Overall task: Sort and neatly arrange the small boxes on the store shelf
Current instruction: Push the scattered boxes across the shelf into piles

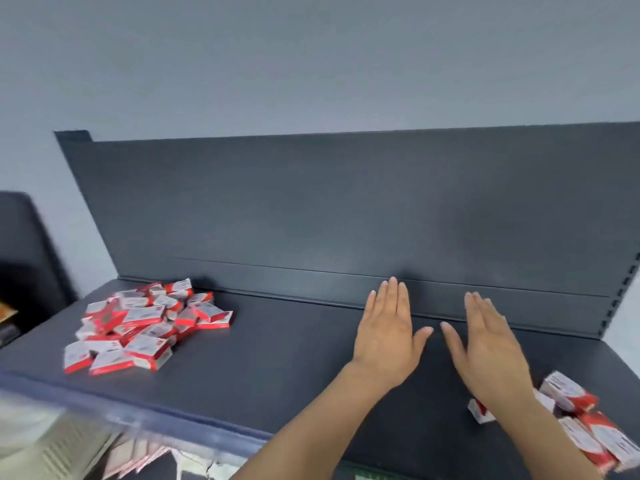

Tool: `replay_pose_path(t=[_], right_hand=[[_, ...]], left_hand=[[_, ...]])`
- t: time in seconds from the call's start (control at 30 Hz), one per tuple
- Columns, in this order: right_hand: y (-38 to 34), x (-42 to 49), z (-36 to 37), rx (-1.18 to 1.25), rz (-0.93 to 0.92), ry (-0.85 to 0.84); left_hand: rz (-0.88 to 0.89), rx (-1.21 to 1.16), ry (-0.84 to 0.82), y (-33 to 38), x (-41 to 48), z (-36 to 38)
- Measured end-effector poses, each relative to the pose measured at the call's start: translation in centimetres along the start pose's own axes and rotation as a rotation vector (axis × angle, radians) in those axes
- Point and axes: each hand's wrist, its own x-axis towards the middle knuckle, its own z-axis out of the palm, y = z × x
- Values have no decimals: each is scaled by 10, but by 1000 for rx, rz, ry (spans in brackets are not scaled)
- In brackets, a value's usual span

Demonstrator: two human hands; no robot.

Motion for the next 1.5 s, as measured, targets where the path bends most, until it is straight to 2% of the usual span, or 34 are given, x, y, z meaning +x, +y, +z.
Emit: replay_pose_path(t=[0.1,0.37,0.63,0.77,0.93,1.17,1.33,1.5], right_hand=[[-43,3,15,68,-71,-77],[-179,-6,66,135,-243,-233],[-343,-20,129,257,-284,-368],[-396,-26,156,258,-317,-435],[-430,-34,177,213,-346,-547],[-442,-34,195,187,-358,-575],[-443,-34,200,194,-390,-586],[-427,-34,191,237,-354,-560]], left_hand=[[-5,-28,-47,-41,-14,-9],[-169,52,5,-174,-58,-36],[-291,58,-17,-341,-104,-71],[-318,50,-26,-395,-118,-77],[-283,-20,-78,-434,-112,-77],[-240,61,-234,-448,-89,-74],[-260,150,-221,-447,-84,-68],[-305,70,-108,-438,-84,-75]])
